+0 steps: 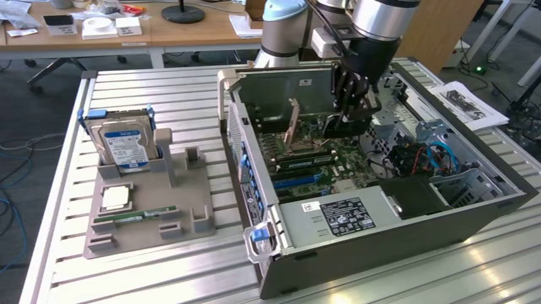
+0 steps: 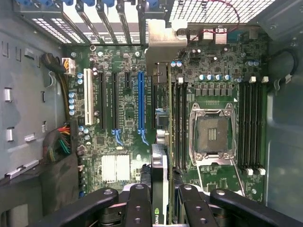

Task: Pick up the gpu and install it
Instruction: 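Insert the gpu into the slot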

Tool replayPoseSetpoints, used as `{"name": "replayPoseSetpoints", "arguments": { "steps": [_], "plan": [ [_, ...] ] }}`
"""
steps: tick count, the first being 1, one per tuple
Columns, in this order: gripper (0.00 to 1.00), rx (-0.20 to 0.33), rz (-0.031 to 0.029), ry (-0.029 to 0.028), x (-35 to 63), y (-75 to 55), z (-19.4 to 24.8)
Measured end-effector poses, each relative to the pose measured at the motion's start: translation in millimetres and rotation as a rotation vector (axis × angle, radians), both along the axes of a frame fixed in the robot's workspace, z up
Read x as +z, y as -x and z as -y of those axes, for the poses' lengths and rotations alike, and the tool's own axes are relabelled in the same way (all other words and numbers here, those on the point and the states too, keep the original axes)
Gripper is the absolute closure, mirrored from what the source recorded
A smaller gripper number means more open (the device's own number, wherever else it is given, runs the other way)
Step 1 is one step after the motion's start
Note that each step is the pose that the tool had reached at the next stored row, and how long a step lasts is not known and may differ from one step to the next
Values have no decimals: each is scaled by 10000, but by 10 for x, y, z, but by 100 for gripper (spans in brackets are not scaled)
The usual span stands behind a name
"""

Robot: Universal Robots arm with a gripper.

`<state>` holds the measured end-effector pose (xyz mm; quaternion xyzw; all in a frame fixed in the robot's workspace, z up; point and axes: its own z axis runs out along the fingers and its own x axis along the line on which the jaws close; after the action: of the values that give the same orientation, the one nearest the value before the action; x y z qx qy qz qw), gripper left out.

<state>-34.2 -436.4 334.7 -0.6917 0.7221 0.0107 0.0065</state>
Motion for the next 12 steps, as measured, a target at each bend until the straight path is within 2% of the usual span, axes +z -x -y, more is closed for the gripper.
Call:
{"name": "replayPoseSetpoints", "arguments": {
  "steps": [12],
  "plan": [
    [73, 0, 0, 0, -166, 36, 0]
  ]
}}
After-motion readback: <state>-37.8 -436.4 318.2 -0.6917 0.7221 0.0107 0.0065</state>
